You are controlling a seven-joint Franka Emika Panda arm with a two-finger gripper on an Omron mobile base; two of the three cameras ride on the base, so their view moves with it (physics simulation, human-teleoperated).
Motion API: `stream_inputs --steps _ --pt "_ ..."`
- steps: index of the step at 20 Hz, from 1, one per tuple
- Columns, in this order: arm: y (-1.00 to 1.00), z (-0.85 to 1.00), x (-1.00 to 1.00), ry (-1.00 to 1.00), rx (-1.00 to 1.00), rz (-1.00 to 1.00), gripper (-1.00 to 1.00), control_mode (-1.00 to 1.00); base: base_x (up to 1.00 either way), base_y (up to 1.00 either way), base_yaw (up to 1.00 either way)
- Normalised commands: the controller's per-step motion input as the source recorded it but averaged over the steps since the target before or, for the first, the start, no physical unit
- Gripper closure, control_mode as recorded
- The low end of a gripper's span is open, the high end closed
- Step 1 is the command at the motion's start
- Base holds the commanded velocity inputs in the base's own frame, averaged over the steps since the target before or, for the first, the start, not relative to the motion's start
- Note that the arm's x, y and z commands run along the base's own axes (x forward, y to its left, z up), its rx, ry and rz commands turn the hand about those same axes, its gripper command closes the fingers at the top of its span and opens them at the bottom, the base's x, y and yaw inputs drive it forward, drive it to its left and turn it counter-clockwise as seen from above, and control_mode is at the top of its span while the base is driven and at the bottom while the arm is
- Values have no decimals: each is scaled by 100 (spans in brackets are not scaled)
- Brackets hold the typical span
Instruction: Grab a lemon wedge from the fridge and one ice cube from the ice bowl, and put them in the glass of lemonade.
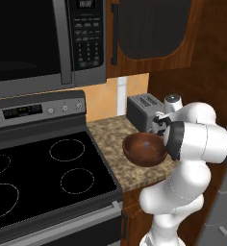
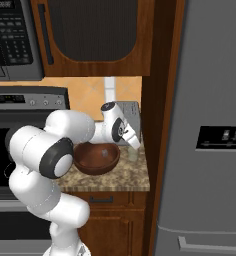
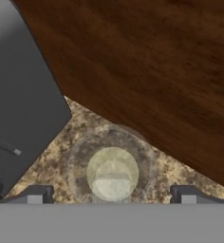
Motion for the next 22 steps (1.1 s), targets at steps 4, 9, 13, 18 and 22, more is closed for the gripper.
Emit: stream_inputs --steps 4,9,13,18,22 --pt "0 7 -28 -4 0 0 -100 -100 0 0 0" --pt "0 30 -35 -12 0 0 -100 -100 0 0 0" --pt "3 25 -29 -15 0 0 -100 -100 0 0 0" --pt "7 13 -23 -10 0 0 -100 -100 0 0 0" --pt "5 10 -24 -9 0 0 -100 -100 0 0 0"
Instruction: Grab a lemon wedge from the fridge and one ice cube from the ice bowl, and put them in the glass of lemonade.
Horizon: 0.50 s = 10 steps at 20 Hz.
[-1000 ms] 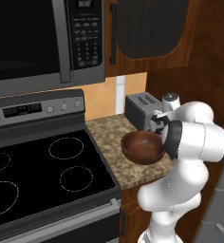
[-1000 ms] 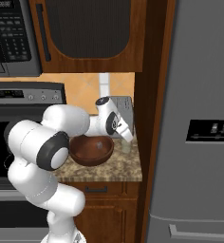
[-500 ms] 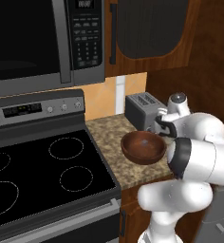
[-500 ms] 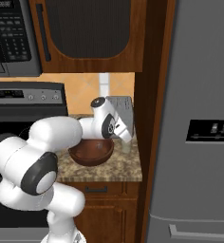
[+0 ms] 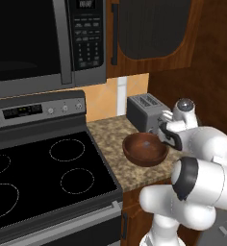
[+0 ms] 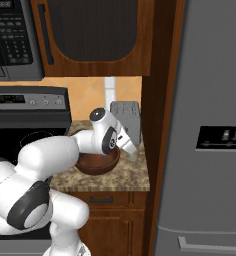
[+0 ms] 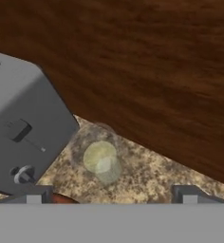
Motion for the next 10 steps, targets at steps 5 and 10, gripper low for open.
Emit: stream_inputs --steps 5,10 --pt "0 7 -17 -7 0 0 -100 -100 0 0 0" --pt "0 1 -29 -6 0 0 -100 -100 0 0 0"
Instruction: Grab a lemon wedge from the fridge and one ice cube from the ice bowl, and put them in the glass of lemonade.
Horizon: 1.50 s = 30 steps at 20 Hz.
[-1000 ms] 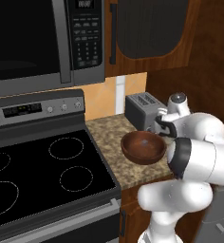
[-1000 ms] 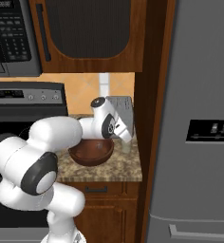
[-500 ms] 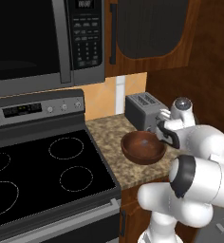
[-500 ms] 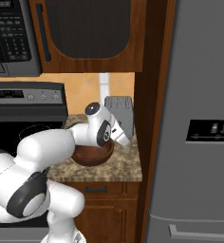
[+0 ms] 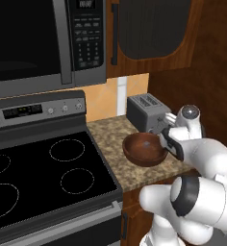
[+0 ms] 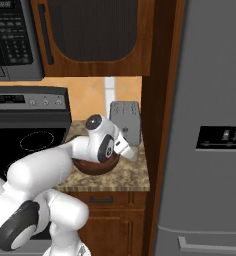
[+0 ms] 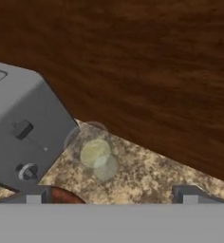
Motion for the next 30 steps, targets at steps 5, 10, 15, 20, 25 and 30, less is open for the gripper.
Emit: stream_inputs --steps 5,10,15,20,25,30 --pt "0 1 -22 -6 0 0 -100 -100 0 0 0" --pt "15 5 -17 -7 1 2 -100 -100 0 0 0" --pt "28 68 0 12 0 0 -100 -100 0 0 0" --pt "28 100 -27 32 1 11 -100 -100 0 0 0" --pt "25 65 -62 45 4 35 -100 -100 0 0 0" --pt "33 -61 -92 1 5 41 -100 -100 0 0 0"
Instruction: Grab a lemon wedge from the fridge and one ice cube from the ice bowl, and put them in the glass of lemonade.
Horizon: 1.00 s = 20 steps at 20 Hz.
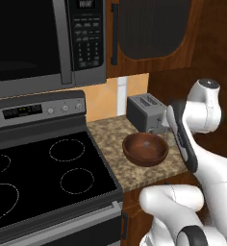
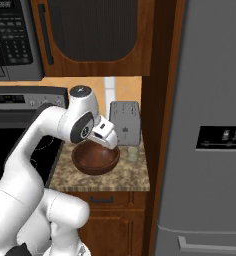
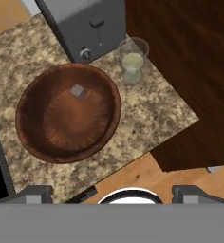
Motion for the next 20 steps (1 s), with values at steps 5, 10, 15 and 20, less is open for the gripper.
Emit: stream_inputs --steps 5,10,15,20 --pt "97 -3 -84 0 0 24 -100 -100 0 0 0" --pt "42 11 -83 -6 -1 5 -100 -100 0 0 0" --pt "0 71 -54 2 0 3 -100 -100 0 0 0" --pt "0 0 0 0 0 0 -100 -100 0 0 0"
